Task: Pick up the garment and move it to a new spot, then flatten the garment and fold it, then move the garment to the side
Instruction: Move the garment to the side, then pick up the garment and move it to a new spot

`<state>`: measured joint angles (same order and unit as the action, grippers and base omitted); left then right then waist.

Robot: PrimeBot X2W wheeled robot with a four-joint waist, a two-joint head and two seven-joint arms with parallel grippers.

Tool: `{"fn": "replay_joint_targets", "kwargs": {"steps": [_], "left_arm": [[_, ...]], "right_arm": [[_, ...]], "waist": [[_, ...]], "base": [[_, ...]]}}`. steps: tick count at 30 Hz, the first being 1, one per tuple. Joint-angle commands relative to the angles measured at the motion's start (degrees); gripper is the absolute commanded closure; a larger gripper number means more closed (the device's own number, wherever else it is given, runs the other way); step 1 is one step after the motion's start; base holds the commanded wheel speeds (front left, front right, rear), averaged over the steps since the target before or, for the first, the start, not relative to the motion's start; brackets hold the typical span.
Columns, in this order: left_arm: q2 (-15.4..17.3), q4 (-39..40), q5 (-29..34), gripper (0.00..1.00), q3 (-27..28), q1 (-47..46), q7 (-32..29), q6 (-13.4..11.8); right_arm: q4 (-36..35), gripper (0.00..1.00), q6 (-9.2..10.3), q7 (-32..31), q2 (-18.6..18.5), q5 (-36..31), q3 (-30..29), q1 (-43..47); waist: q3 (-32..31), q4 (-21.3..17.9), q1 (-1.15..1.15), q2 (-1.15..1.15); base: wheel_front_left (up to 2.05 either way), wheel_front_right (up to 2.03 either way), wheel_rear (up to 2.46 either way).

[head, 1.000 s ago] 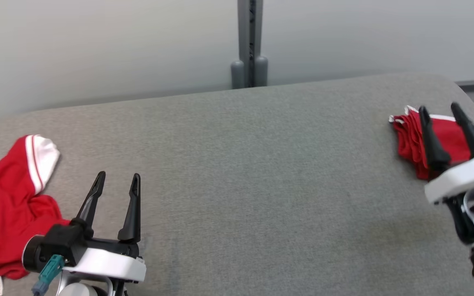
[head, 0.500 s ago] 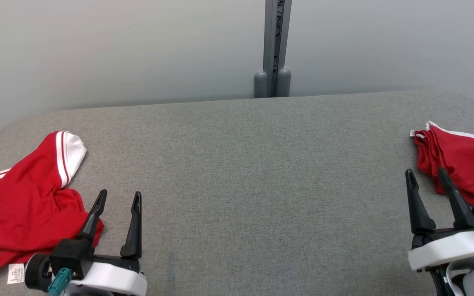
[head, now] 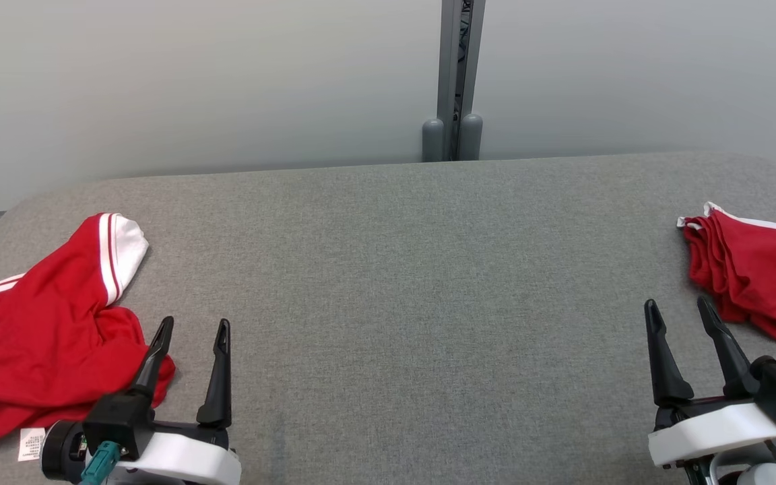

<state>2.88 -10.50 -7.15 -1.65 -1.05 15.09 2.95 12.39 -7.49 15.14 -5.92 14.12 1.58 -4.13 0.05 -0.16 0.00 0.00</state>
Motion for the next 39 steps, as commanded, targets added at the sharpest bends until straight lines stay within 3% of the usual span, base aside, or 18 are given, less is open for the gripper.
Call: {"fn": "replay_joint_targets", "kwargs": {"steps": [1,20,25,39], "left_arm": [[0.1,0.1,-0.2,0.00,0.0,-0.3,0.1,-0.3],[0.1,-0.2,-1.0,0.00,-0.7,-0.6,0.1,-0.5],[0.1,-0.6,-0.7,0.00,-0.4,-0.8,0.1,-0.5],[0.3,-2.1,-0.1,0.00,1.5,0.1,0.1,-0.3]], "right_arm": [[-0.3,0.00,-0.01,0.0,-0.1,-0.2,-0.2,0.5],[-1.5,0.00,-0.01,0.0,0.0,0.2,0.5,0.9],[-1.4,0.00,-0.01,0.0,0.0,0.9,1.3,1.2],[-0.3,0.00,-0.01,0.0,0.3,2.6,4.4,0.7]], "waist": [[0.0,0.1,0.00,0.00],[0.0,1.6,0.00,0.00],[-0.2,3.8,0.00,0.00],[-1.1,15.5,0.00,0.00]], "base": [[0.00,0.00,0.00],[0.00,0.00,0.00],[0.00,0.00,0.00],[0.00,0.00,0.00]]}}
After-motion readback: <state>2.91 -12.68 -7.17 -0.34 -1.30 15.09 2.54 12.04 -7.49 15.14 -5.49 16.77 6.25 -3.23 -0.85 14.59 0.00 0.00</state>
